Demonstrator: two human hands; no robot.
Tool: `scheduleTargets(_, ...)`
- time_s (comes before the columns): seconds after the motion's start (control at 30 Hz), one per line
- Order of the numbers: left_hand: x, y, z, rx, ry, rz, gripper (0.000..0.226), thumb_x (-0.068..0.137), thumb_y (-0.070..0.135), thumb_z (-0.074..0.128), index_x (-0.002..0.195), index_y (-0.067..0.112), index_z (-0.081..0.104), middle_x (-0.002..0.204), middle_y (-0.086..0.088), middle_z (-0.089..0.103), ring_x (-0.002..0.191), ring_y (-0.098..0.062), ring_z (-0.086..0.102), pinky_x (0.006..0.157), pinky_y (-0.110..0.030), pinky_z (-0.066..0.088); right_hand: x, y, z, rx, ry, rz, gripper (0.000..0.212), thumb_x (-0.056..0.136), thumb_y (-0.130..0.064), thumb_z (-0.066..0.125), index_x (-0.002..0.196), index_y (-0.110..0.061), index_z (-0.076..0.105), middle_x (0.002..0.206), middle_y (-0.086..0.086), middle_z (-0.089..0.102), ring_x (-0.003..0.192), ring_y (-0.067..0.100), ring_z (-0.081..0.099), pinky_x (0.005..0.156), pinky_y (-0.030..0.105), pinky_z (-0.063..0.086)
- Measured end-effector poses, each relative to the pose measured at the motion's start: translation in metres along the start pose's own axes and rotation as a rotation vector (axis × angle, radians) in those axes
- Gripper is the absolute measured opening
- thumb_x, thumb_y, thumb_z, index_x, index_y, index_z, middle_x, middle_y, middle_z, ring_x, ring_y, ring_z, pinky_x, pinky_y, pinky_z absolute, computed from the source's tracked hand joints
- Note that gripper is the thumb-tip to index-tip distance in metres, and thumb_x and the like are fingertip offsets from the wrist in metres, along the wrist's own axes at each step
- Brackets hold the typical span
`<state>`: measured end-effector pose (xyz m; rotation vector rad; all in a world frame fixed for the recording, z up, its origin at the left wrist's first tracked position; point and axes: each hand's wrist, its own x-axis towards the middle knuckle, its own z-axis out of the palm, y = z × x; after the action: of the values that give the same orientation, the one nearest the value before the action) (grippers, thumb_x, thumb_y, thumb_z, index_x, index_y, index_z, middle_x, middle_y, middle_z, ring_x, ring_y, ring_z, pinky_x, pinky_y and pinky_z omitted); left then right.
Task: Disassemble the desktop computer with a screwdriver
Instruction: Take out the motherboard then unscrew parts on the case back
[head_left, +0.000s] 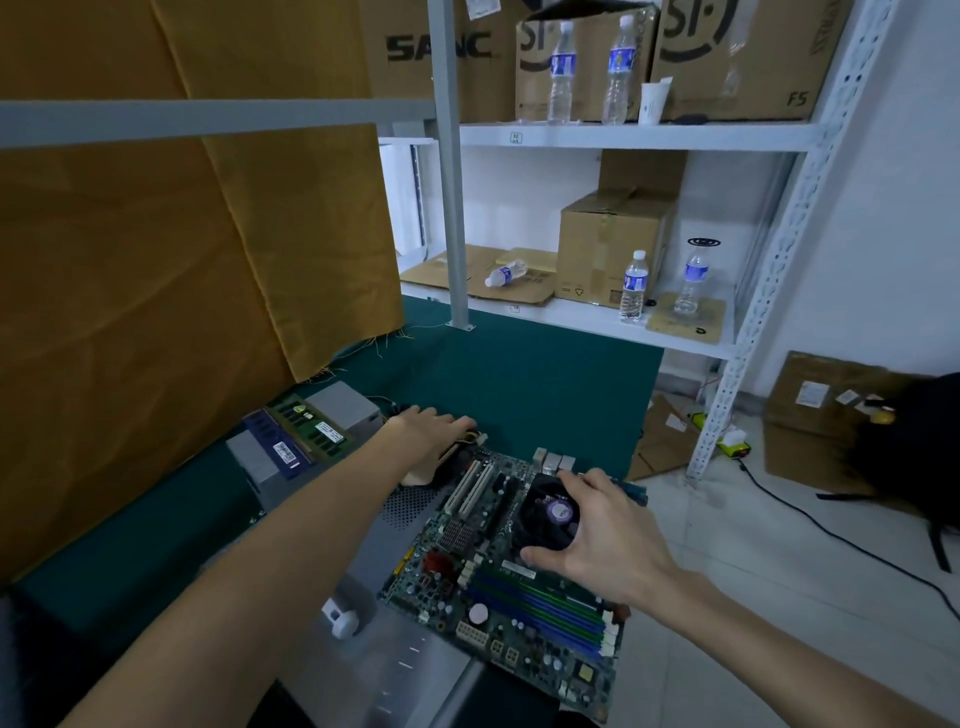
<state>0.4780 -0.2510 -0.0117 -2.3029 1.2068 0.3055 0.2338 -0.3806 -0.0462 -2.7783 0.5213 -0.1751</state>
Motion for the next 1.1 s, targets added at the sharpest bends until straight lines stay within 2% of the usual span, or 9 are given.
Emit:
scheduleTargets(0.23, -0.007, -0.008, -0.002, -0.021, 0.029, -0.016, 0.121, 0.071, 0.002, 0.075, 0.158, 0.03, -0.004, 0.157, -0.008, 0.036, 0.131, -0.034, 0.045, 0.1, -0.044, 0.044, 0.014, -0.037, 0.014, 0.013, 0.02, 0.012, 0.11, 0.069, -0.088, 0.057, 0.153, -0.02, 0.034, 0.137, -0.001, 0.045, 0.127, 0.025, 0.049, 0.091, 0.036, 0.048)
scheduleTargets(0.47, -0.004, -0.007, 0.005, 0.031, 0.068, -0.005, 0.126, 0.069, 0.005, 0.082, 0.157, 0.032, -0.004, 0.154, -0.008, 0.041, 0.129, -0.035, 0.048, 0.102, -0.045, 0.046, 0.028, -0.062, 0.026, 0.006, 0.045, 0.039, 0.108, 0.072, -0.087, 0.057, 0.152, -0.018, 0.034, 0.142, 0.004, 0.044, 0.132, 0.028, 0.046, 0.094, 0.039, 0.049)
scheduleTargets(0.63, -0.005, -0.006, 0.009, 0.068, 0.076, -0.014, 0.119, 0.074, 0.008, 0.082, 0.159, 0.027, 0.001, 0.156, -0.008, 0.037, 0.134, -0.035, 0.042, 0.11, -0.048, 0.04, 0.031, -0.062, 0.028, -0.012, 0.021, 0.036, 0.108, 0.072, -0.086, 0.056, 0.152, -0.017, 0.032, 0.142, 0.005, 0.043, 0.131, 0.03, 0.046, 0.095, 0.041, 0.049)
scheduleTargets(0.83, -0.035, 0.005, 0.007, 0.026, 0.128, 0.024, 0.112, 0.087, 0.014, 0.076, 0.16, 0.019, -0.009, 0.167, -0.013, 0.015, 0.15, -0.035, 0.024, 0.122, -0.045, 0.024, 0.031, -0.062, 0.032, -0.022, 0.015, 0.031, 0.107, 0.076, -0.083, 0.056, 0.153, -0.015, 0.029, 0.145, 0.007, 0.04, 0.132, 0.032, 0.044, 0.096, 0.043, 0.05)
scheduleTargets(0.93, -0.075, 0.01, 0.005, -0.167, 0.199, 0.093, 0.102, 0.087, 0.01, 0.074, 0.161, 0.019, 0.004, 0.162, -0.013, 0.026, 0.145, -0.033, 0.031, 0.117, -0.043, 0.033, 0.027, -0.066, 0.028, -0.12, 0.022, 0.026, 0.11, 0.078, -0.082, 0.055, 0.155, -0.009, 0.026, 0.149, 0.013, 0.038, 0.137, 0.036, 0.038, 0.11, 0.047, 0.038)
scheduleTargets(1.0, -0.11, 0.009, 0.01, -0.333, 0.264, 0.119, 0.075, 0.092, 0.015, 0.067, 0.156, 0.019, 0.028, 0.153, -0.009, 0.04, 0.135, -0.029, 0.044, 0.106, -0.042, 0.043, 0.021, -0.075, 0.025, -0.266, 0.123, -0.047, 0.107, 0.08, -0.076, 0.057, 0.154, -0.005, 0.028, 0.15, 0.017, 0.037, 0.142, 0.039, 0.032, 0.121, 0.05, 0.02)
scheduleTargets(1.03, -0.129, 0.007, 0.015, -0.404, 0.296, 0.122, 0.059, 0.095, 0.02, 0.064, 0.149, 0.02, 0.04, 0.146, -0.006, 0.048, 0.129, -0.026, 0.05, 0.101, -0.041, 0.047, 0.016, -0.083, 0.023, -0.284, 0.197, -0.127, 0.097, 0.082, -0.068, 0.062, 0.15, -0.004, 0.036, 0.145, 0.018, 0.041, 0.14, 0.04, 0.035, 0.121, 0.052, 0.02)
scheduleTargets(1.1, -0.169, 0.004, 0.029, -0.555, 0.354, 0.103, 0.036, 0.096, 0.019, 0.061, 0.132, 0.019, 0.06, 0.128, -0.004, 0.062, 0.115, -0.023, 0.059, 0.092, -0.038, 0.05, 0.006, -0.106, 0.027, -0.207, 0.325, -0.35, 0.06, 0.082, -0.046, 0.071, 0.126, -0.008, 0.058, 0.122, 0.014, 0.053, 0.121, 0.038, 0.05, 0.108, 0.048, 0.037)
